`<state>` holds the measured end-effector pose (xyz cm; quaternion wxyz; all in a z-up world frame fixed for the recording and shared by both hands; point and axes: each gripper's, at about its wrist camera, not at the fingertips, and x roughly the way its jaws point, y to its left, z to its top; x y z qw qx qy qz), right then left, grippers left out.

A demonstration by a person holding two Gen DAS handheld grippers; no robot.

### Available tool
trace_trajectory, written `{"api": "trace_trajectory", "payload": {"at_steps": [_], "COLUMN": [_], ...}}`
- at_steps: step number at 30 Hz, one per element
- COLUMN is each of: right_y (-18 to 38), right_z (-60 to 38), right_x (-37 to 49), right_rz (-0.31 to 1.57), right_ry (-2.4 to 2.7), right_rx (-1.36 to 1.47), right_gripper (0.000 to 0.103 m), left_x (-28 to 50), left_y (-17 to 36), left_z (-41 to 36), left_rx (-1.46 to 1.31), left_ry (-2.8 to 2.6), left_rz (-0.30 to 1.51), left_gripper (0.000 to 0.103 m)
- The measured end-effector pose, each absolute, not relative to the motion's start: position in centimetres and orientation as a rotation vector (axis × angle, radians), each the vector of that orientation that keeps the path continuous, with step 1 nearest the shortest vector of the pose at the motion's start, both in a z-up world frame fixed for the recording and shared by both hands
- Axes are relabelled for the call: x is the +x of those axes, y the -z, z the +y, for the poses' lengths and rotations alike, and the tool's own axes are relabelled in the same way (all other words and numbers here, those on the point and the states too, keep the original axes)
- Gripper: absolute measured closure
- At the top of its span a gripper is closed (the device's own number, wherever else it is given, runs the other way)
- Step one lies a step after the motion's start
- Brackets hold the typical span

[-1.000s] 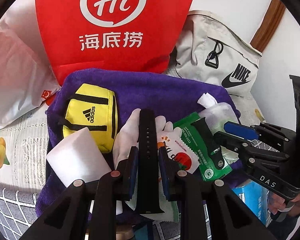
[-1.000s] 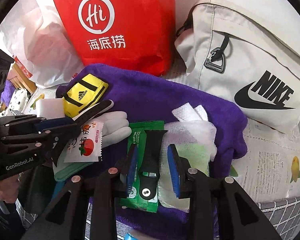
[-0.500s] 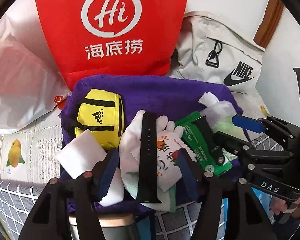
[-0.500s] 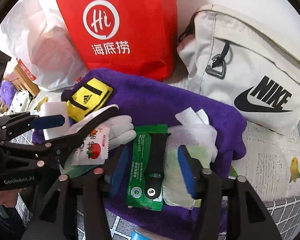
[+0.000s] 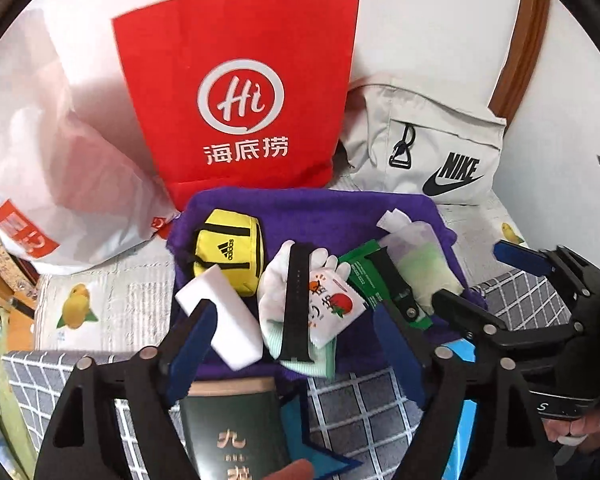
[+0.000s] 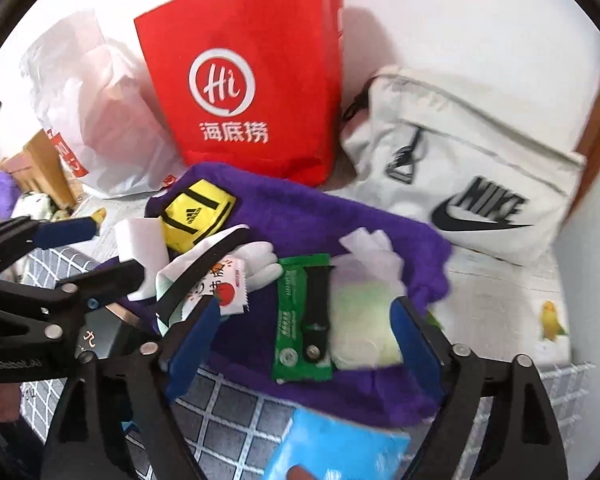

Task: Organize soft objects

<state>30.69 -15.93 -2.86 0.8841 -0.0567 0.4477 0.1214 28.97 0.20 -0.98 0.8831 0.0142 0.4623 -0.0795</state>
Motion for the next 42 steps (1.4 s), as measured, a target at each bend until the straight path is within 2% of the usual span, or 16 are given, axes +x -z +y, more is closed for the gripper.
{"api": "trace_trajectory", "payload": {"at_steps": [5, 10, 25, 42], "right_y": [1.4, 0.5, 1.5, 1.2], "right_z": [-16.7, -17.1, -17.9, -18.7], "right_x": [27.3, 23.2, 12.1, 7.5], "right_rz": [0.909, 0.888, 0.872, 0.826], "right_ry": [-0.251, -0.264, -0.288, -0.252], "right_rx": [-0.078, -0.038, 0.011, -0.001], "right_gripper": [0.003, 0.000, 0.000, 0.000], "left_x": [25.4, 21.0, 9.2, 4.2], "left_y": [-0.6, -1.8, 0.4, 0.2], "left_z": [0.8, 1.3, 0.5, -0.1], "left_rx": [0.035, 0.035, 0.001, -0.044], "left_ry": [0.144, 0.133, 0.102, 0.107], "left_rz": [0.948, 0.922, 0.889, 0.840], "left_gripper": [0.021, 0.021, 0.020, 0.020]}}
